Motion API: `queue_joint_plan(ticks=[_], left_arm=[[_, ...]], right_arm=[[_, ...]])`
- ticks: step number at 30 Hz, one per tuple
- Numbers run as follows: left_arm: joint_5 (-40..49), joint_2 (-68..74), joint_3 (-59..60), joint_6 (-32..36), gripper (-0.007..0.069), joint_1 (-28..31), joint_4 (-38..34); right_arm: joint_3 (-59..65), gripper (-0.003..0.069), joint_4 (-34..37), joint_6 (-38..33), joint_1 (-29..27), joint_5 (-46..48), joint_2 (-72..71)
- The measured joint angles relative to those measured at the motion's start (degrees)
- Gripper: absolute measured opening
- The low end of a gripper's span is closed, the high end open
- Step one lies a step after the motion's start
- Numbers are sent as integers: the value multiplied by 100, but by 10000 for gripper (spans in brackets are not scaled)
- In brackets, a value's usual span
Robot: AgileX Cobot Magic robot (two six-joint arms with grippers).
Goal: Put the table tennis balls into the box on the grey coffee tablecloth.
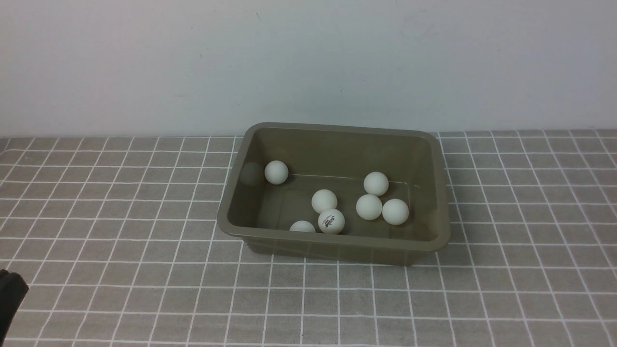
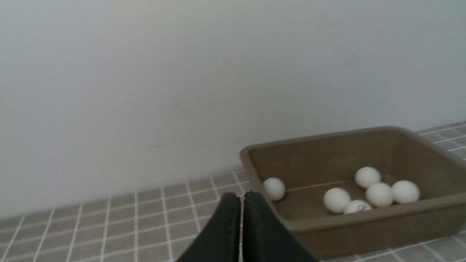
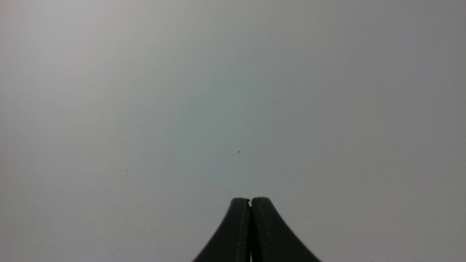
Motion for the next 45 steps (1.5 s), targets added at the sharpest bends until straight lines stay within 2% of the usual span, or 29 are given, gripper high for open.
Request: queue_joint_plan(ticks=[4, 5, 9, 12, 43, 45], left_arm=[[-116, -183, 630, -680, -4, 433, 531], [-139, -202, 994, -1072, -4, 600, 929], [94, -202, 1266, -1480, -4, 686, 1635], [445, -202, 1272, -1563, -4, 698, 1811], [656, -202, 1272, -1629, -4, 703, 1811], [656, -202, 1272, -1629, -4, 703, 1811]], right_arm=[[0, -15, 0, 0, 0, 0, 0], [0, -15, 0, 0, 0, -10, 0], [0, -15, 0, 0, 0, -1, 0], [0, -15, 0, 0, 0, 13, 0], [0, -15, 6, -5, 0, 7, 0], [7, -15, 286, -171, 11, 3, 0]])
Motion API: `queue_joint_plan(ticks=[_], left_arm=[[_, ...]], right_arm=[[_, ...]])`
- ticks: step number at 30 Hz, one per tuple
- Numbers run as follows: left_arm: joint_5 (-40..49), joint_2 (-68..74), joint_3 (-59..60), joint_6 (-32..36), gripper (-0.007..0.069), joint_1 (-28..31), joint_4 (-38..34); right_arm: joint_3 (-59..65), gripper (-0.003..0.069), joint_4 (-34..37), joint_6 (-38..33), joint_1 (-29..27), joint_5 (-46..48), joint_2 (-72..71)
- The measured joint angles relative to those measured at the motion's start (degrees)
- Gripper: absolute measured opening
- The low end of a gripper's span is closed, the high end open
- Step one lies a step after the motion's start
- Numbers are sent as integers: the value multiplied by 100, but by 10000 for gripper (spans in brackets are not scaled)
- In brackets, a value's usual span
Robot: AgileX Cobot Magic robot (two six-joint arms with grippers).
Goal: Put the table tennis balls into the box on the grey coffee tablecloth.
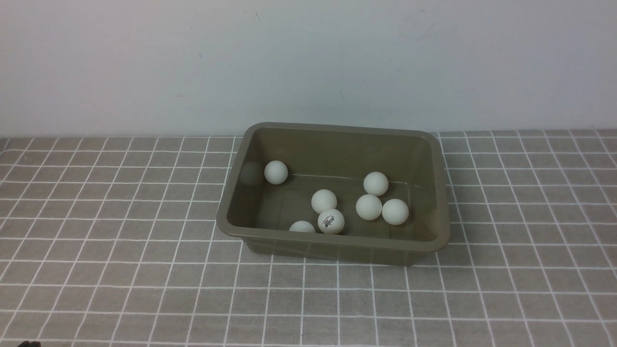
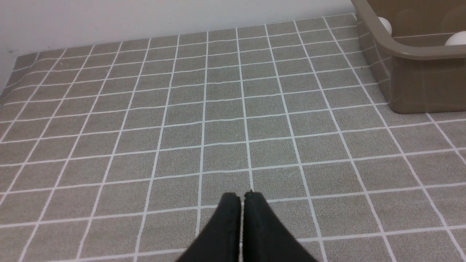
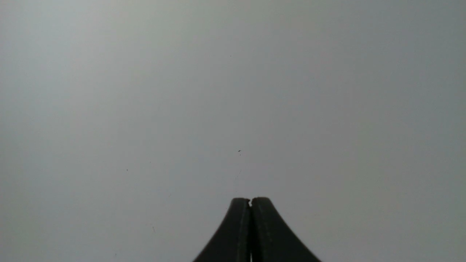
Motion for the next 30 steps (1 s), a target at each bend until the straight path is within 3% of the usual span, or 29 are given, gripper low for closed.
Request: queue_joint_plan(ticks=[3, 5, 9, 13, 17, 18, 21, 30], left_arm=[[0, 0, 0, 0, -4, 0, 0], [0, 0, 0, 0, -4, 0, -2], [4, 0, 0, -7, -4, 0, -7], [4, 0, 0, -7, -4, 0, -7], [4, 0, 0, -12, -4, 0, -7], [4, 0, 0, -12, -4, 0, -7], [4, 0, 0, -12, -4, 0, -7], [4, 0, 0, -16, -4, 0, -7]], right_arm=[[62, -15, 613, -518, 7, -21, 0], [203, -15, 1674, -1533, 7, -21, 0], [430, -15, 2518, -2490, 7, -21, 0], [867, -15, 2597, -2879, -35, -51, 0], [1453, -15, 2455, -2931, -588, -39, 0], [1916, -15, 2421, -2931, -1121, 8, 0], [2578, -15, 2415, -2931, -1767, 61, 0], [2761, -15, 2422, -2931, -2040, 558, 11]])
